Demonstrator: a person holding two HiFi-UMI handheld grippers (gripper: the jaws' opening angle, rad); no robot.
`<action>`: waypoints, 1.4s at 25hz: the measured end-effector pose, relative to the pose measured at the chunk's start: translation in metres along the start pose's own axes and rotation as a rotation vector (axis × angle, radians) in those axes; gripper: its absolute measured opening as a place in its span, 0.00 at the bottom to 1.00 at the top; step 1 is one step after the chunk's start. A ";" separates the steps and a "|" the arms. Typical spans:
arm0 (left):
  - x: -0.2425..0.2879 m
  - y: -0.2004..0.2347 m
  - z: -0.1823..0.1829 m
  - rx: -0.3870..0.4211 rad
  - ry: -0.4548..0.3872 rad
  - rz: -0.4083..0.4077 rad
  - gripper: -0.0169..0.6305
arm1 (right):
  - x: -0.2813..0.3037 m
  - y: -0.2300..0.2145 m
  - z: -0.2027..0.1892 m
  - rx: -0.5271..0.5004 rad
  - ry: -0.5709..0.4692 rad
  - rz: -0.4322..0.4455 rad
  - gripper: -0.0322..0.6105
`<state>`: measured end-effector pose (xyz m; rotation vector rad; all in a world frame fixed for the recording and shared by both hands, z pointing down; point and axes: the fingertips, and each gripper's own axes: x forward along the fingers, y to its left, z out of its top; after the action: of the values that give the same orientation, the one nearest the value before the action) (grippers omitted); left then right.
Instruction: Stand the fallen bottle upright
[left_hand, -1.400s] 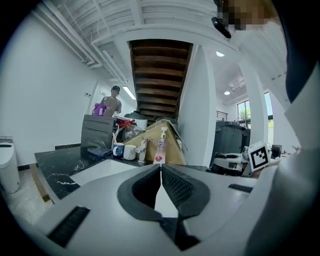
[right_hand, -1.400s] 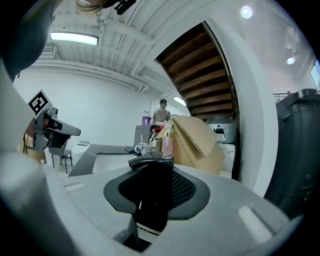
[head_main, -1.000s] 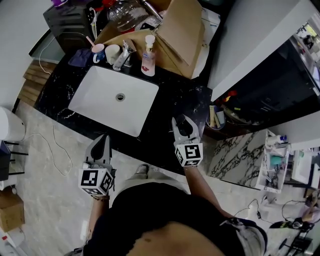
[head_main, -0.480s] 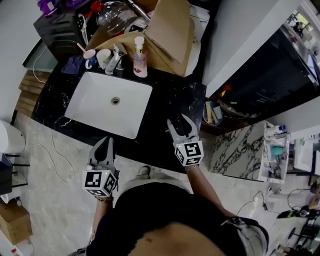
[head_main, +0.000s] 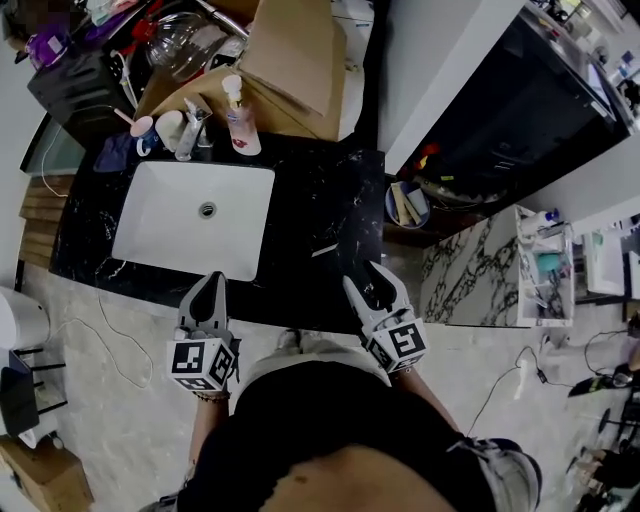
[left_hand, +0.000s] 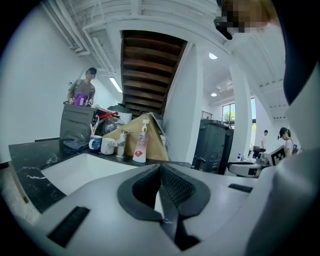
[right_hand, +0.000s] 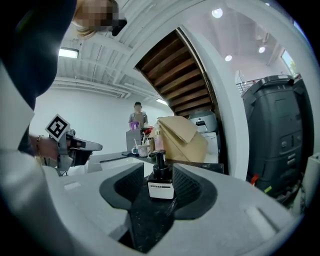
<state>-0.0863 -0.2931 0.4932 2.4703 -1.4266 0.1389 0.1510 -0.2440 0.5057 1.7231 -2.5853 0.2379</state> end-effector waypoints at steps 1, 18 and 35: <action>0.004 -0.004 0.000 0.004 0.001 -0.016 0.04 | -0.005 0.000 0.004 0.001 -0.021 -0.004 0.32; 0.009 -0.027 -0.011 0.016 0.037 -0.087 0.04 | -0.030 0.004 0.033 0.045 -0.089 -0.032 0.06; 0.000 -0.025 -0.012 -0.010 0.029 -0.048 0.04 | -0.021 -0.002 0.023 -0.014 -0.023 -0.042 0.06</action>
<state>-0.0640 -0.2773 0.4999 2.4823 -1.3519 0.1563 0.1623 -0.2287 0.4813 1.7832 -2.5571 0.1992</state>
